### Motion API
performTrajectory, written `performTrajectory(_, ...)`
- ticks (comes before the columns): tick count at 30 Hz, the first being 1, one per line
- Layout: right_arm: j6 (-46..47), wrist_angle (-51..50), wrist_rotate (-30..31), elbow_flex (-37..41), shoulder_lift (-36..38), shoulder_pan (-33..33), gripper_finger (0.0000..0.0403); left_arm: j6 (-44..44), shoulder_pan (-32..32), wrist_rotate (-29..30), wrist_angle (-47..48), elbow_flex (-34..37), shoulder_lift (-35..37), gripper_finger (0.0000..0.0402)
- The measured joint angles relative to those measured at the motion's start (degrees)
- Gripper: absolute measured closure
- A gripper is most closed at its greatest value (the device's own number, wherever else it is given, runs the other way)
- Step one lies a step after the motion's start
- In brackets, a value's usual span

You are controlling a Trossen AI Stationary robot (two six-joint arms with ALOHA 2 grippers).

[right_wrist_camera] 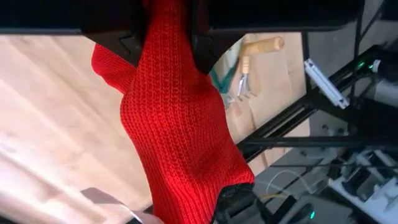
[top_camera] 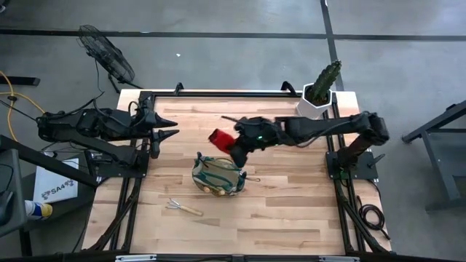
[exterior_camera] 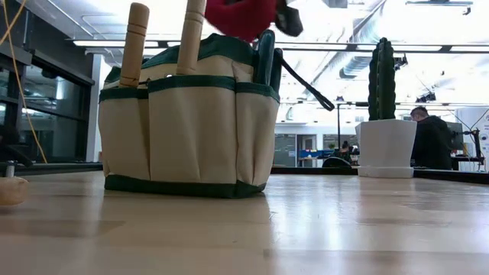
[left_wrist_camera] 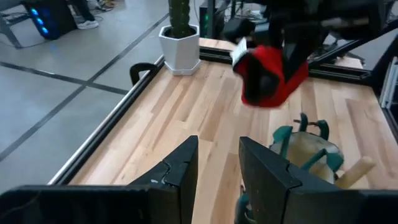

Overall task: Pick & Place Garden tools in Gardening bag
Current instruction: Put the red gloves into the gardening bag

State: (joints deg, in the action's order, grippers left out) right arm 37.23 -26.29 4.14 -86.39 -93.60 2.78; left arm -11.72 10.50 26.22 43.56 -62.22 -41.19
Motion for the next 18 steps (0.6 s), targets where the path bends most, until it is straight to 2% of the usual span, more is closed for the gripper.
performTrajectory(8, 0.97, 5.22, -2.96, -2.66, -8.16, 1.56, 0.0370, 0.99, 0.00, -1.85, 0.15, 0.00, 0.05, 0.0290)
performTrajectory(18, 2.22, 7.07, -4.54, -2.69, -10.81, 4.54, 0.0370, 0.98, -0.01, -5.23, 0.43, 0.00, 0.18, 0.0290)
